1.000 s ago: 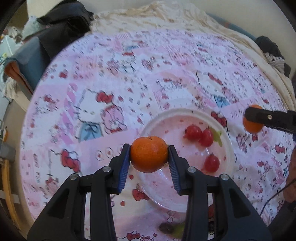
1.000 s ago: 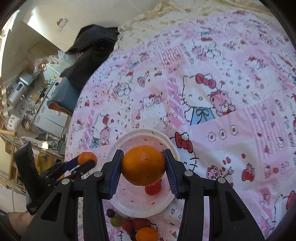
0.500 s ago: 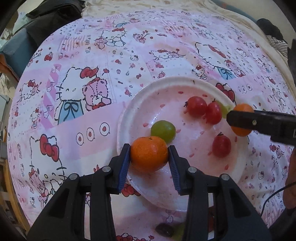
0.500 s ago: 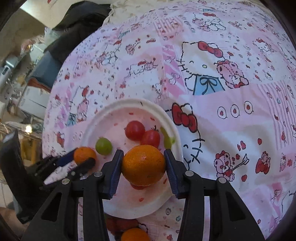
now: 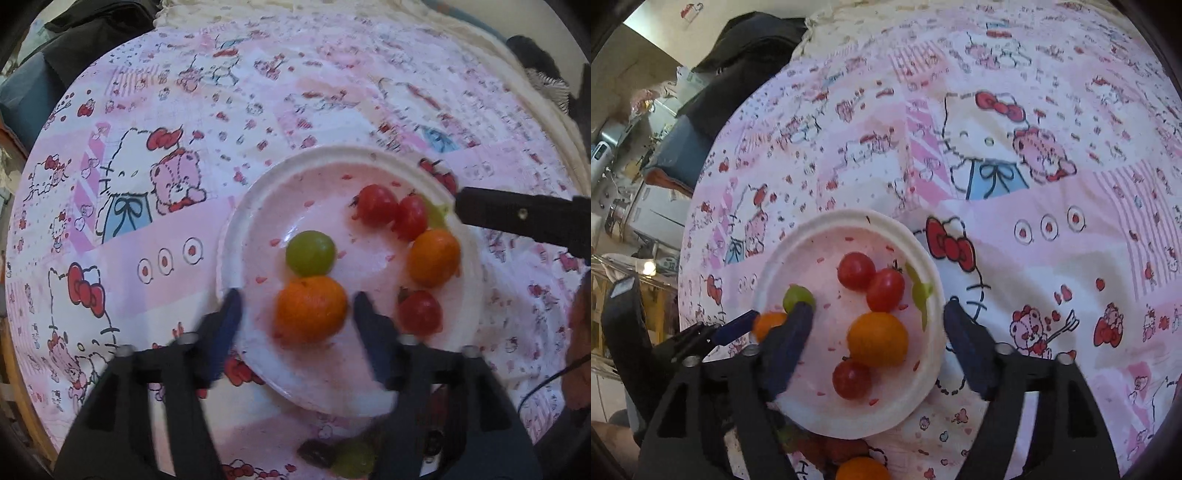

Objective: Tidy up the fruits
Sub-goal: 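Lower and open both grippers to drop the oranges into the plate, then withdraw both grippers from the plate toward the remaining fruit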

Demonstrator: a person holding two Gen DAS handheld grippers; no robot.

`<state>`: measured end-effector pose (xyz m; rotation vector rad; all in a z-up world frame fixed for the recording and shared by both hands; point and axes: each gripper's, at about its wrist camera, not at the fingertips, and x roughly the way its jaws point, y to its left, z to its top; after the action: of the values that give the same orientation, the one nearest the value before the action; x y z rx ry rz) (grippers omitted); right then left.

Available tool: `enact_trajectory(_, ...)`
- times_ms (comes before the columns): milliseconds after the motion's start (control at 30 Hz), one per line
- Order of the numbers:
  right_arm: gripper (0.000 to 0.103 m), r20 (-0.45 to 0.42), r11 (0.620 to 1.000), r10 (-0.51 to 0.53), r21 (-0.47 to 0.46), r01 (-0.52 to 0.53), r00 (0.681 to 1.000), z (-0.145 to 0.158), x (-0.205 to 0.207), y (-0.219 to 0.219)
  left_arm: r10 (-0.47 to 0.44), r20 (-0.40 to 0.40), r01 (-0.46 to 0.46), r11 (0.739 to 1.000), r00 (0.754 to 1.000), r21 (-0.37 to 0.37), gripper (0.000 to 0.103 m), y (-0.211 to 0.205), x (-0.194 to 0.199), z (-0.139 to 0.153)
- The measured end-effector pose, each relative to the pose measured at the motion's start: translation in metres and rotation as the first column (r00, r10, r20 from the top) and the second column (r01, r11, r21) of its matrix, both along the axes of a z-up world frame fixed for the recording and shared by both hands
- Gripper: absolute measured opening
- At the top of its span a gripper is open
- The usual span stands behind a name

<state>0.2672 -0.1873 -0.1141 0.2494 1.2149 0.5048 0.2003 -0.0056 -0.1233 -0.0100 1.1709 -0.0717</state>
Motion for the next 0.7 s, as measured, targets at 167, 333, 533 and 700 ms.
enact_trajectory(167, 0.089, 0.019, 1.000, -0.014, 0.027, 0.014, 1.000, 0.011, 0.001, -0.002, -0.019, 0.038, 0.019, 1.000, 0.999, -0.001, 0.081, -0.007, -0.003, 0.012)
enact_trajectory(333, 0.091, 0.063, 0.999, -0.016, 0.040, 0.014, 0.998, 0.027, -0.002, -0.003, 0.000, 0.056, 0.001, 1.000, 0.998, -0.007, 0.081, -0.002, -0.003, 0.021)
enact_trajectory(533, 0.091, 0.110, 0.998, -0.043, 0.061, 0.036, 0.993, 0.051, -0.010, -0.014, 0.052, 0.070, -0.050, 0.998, 0.996, -0.028, 0.081, 0.007, -0.007, 0.034)
enact_trajectory(700, 0.091, 0.156, 0.994, -0.078, 0.092, 0.064, 0.985, 0.075, -0.024, -0.026, 0.088, 0.103, -0.084, 0.996, 0.991, -0.044, 0.081, 0.012, -0.016, 0.049)
